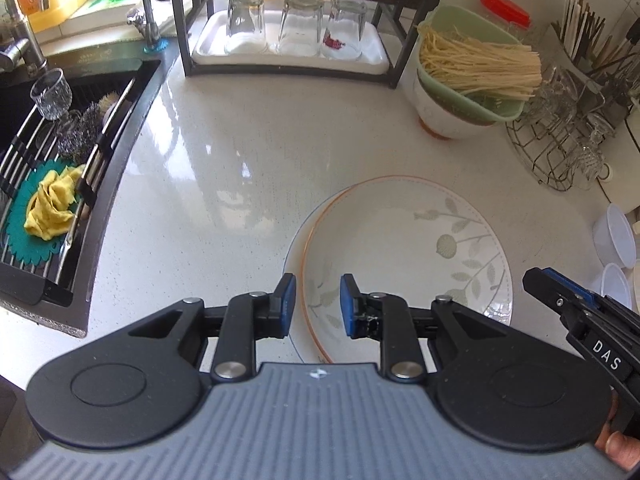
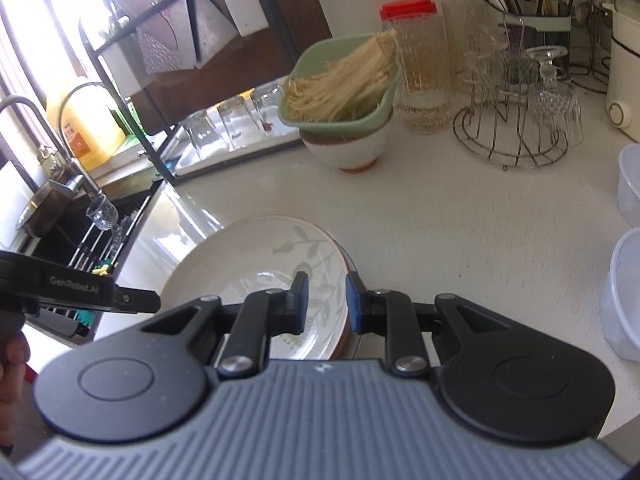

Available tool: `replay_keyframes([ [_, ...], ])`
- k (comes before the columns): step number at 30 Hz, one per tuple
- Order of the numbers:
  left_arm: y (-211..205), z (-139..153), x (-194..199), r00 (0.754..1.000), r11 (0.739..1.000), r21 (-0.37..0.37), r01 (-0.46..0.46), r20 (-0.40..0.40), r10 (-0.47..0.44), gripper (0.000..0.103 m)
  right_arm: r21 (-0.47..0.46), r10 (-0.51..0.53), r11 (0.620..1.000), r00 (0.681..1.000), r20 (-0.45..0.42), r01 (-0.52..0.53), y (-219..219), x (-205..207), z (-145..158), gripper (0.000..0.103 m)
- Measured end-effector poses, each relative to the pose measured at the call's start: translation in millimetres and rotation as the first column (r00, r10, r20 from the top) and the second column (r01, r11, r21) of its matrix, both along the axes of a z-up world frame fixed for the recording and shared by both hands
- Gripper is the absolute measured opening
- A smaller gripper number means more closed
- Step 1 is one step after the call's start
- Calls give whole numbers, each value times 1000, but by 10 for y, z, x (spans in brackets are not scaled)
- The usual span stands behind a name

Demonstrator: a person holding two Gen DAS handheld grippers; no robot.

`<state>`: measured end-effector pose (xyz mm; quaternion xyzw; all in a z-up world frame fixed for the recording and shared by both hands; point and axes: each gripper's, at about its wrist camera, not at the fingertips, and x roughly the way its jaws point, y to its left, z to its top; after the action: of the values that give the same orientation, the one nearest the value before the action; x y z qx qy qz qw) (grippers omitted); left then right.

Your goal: Organize plates and bowls

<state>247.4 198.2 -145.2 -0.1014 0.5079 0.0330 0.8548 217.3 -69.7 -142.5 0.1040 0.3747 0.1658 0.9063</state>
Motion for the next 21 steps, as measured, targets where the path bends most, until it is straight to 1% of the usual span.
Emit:
replay_keyframes([
  [6,-47,249,-98,999,1000,-7,15,51,-15,26,9,-7,1000,999,43,6,-44,-120,189,24],
  [11,-102,527,-208,995,999,-24,36,95,-34,26,21,-26,999,995,92,24,-115,-241,422,24],
  [14,-150,662,-279,991,998,-21,54,125,-51,26,30,-40,999,992,120,36,-173,-315,574,24],
  [21,-266,876,-426,981,996,-23,87,174,-81,26,37,-66,997,980,188,60,-283,-521,861,24],
])
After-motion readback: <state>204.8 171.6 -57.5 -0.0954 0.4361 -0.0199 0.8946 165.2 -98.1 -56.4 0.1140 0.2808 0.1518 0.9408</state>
